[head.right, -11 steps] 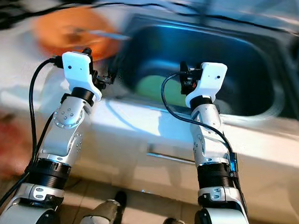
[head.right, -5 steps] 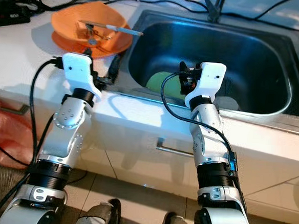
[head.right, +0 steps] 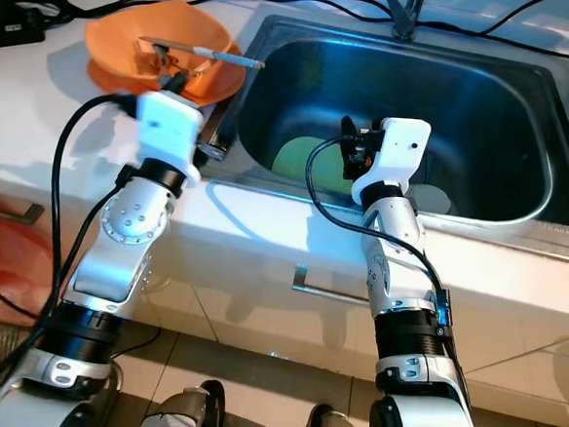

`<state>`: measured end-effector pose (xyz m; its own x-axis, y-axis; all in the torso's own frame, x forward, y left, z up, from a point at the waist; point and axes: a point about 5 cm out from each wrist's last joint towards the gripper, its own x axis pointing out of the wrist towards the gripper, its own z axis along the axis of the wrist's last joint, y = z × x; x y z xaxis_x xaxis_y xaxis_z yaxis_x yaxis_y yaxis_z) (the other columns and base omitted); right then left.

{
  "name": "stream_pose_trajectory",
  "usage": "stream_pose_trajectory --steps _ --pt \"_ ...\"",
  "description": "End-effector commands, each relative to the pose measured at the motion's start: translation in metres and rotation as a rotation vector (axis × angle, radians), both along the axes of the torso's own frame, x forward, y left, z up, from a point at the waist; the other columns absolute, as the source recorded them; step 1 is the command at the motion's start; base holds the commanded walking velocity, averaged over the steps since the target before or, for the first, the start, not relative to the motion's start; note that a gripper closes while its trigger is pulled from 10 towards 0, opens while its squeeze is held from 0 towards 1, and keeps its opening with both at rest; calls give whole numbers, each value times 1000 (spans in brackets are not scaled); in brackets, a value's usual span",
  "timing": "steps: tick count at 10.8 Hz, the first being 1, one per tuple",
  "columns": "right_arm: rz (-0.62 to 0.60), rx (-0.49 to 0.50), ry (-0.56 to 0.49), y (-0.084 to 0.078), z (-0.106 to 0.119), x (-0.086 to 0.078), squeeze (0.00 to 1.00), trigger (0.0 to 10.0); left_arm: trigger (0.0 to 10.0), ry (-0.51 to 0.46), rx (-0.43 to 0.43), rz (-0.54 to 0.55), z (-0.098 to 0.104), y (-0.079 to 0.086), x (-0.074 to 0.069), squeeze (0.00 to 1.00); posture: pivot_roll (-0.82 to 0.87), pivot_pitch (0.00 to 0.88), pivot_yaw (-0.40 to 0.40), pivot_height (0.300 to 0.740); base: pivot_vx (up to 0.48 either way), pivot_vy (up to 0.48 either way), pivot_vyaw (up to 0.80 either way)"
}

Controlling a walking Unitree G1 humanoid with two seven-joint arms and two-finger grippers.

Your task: Kitchen organization

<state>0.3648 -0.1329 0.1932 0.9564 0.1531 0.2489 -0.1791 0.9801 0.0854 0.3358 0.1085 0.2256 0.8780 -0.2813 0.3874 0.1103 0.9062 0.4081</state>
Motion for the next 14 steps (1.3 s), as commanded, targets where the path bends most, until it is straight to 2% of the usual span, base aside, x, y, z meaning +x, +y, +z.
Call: stream_pose_trajectory --steps 1,2,3,5,6,9,11,14 --pt "0 12 39 -1 -8 0 0 10000 10000 -14 50 -1 1 -2 -3 0 54 173 -15 740 0 0 0" --pt "-1 15 42 -1 -8 1 0 10000 10000 -31 141 15 3 -5 -2 0 55 174 -14 740 0 0 0" --pt "0 18 41 0 -8 1 0 10000 10000 -51 280 31 5 -11 5 0 55 170 -11 740 0 0 0" --pt "-2 21 41 0 -8 1 0 10000 10000 -44 408 70 5 -14 18 0 52 168 -7 740 0 0 0" --pt "-5 22 42 -1 -9 1 0 10000 10000 -46 485 77 6 -19 29 0 49 166 -5 740 0 0 0" --pt "-8 23 40 -1 -9 1 0 10000 10000 -49 613 101 10 -25 48 0 44 165 0 740 0 0 0" --pt "-8 24 41 -1 -9 1 0 10000 10000 -101 637 133 24 -31 57 0 44 157 1 740 0 0 0" --pt "-4 24 37 0 -10 0 0 10000 10000 -97 716 179 24 -34 68 0 38 133 3 740 0 0 0"
